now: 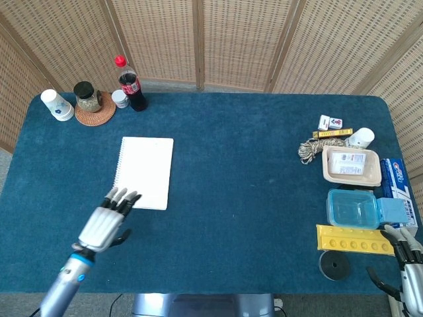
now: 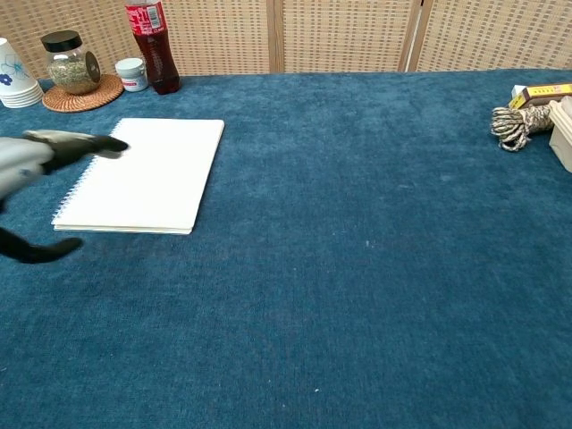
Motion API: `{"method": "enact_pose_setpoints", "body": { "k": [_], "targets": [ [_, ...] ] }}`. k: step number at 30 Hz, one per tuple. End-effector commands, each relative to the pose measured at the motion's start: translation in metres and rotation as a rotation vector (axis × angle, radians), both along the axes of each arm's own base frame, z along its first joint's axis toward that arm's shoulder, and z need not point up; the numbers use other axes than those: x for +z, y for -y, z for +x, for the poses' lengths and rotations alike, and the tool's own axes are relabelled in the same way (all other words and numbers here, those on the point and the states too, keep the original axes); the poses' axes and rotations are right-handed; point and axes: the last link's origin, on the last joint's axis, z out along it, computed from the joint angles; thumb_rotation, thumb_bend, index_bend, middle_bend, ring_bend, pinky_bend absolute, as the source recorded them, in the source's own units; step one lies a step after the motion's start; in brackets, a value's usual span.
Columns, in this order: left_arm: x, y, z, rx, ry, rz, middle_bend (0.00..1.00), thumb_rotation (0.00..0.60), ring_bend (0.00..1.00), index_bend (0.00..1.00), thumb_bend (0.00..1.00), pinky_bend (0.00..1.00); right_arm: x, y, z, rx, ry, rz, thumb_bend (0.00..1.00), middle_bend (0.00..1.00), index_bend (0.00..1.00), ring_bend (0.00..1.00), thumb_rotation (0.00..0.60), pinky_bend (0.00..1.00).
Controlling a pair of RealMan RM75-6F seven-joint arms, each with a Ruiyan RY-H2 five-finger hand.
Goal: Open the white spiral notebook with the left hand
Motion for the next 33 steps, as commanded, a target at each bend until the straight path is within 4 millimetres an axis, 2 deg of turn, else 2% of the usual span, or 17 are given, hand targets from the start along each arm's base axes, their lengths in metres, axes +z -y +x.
{"method": "enact_pose_setpoints", "body": {
  "k": [1,11,23,33],
  "targets": [
    [-0.024,-0.018,0.016,-0.006,-0.014,-0.021,0.11,0.6,0.05,0.0,0.31,0.0,0.0,0.0,-0.002,-0.007,-0.001,-0.001,0.26,0.17,0.16,0.08,0.6,0.17],
    [-0.063,-0.043,0.033,0.019,-0.038,-0.034,0.11,0.6,0.05,0.0,0.31,0.01,0.008,-0.003,-0.013,-0.056,-0.007,-0.026,0.26,0.17,0.16,0.07,0.6,0.17],
    [-0.079,-0.062,0.043,0.036,-0.058,-0.037,0.11,0.6,0.05,0.0,0.31,0.01,0.015,-0.004,-0.018,-0.084,-0.014,-0.048,0.26,0.17,0.16,0.07,0.6,0.17],
    [-0.084,-0.07,0.043,0.065,-0.039,-0.022,0.12,0.6,0.05,0.0,0.31,0.01,0.018,-0.005,-0.022,-0.101,-0.016,-0.057,0.26,0.17,0.16,0.06,0.6,0.17]
  ]
}}
